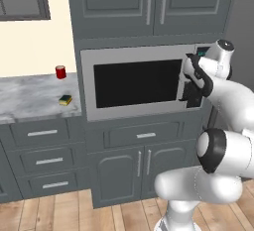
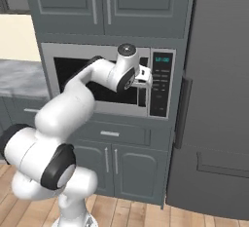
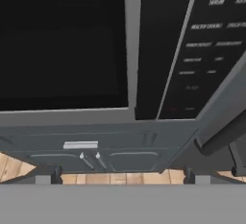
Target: Place the sponge inside the microwave to prepare for sanitizing.
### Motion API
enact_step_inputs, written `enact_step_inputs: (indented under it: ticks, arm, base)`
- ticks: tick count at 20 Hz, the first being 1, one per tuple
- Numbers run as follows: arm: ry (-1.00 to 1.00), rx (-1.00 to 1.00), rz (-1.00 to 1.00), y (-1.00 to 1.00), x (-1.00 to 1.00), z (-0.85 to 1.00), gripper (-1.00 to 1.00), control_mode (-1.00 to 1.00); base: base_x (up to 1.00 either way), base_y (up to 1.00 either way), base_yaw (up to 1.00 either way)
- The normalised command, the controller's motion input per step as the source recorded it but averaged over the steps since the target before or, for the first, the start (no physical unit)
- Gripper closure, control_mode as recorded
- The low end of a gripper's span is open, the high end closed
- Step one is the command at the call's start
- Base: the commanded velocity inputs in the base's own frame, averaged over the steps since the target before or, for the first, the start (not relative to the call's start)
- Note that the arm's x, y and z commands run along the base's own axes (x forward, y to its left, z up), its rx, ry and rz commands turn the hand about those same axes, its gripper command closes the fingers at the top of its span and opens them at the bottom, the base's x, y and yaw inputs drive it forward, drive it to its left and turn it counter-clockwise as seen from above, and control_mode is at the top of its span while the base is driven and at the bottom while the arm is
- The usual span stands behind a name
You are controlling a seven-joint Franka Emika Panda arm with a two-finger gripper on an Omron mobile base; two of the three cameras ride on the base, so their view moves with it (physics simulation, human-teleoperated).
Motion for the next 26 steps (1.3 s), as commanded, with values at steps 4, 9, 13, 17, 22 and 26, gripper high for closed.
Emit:
enact_step_inputs:
  ticks: [4,9,13,17,22,26]
  arm:
    - [0.0,0.0,-0.05,-0.12,0.54,-0.2,-1.0,-1.0]
    - [0.0,0.0,-0.06,-0.12,0.52,-0.23,-1.0,-1.0]
    - [0.0,0.02,-0.04,-0.14,0.48,-0.24,-1.0,-1.0]
    - [-0.01,0.04,0.0,-0.12,0.43,-0.21,-1.0,-1.0]
    - [-0.05,0.03,0.0,-0.18,0.36,-0.18,-1.0,-1.0]
    - [-0.07,0.0,0.0,-0.12,0.36,-0.18,-1.0,-1.0]
  base:
    - [0.0,0.0,0.0]
    - [0.0,0.0,0.0]
    - [0.0,0.0,0.0]
    - [0.0,0.0,0.0]
    - [0.0,0.0,0.0]
    - [0.0,0.0,0.0]
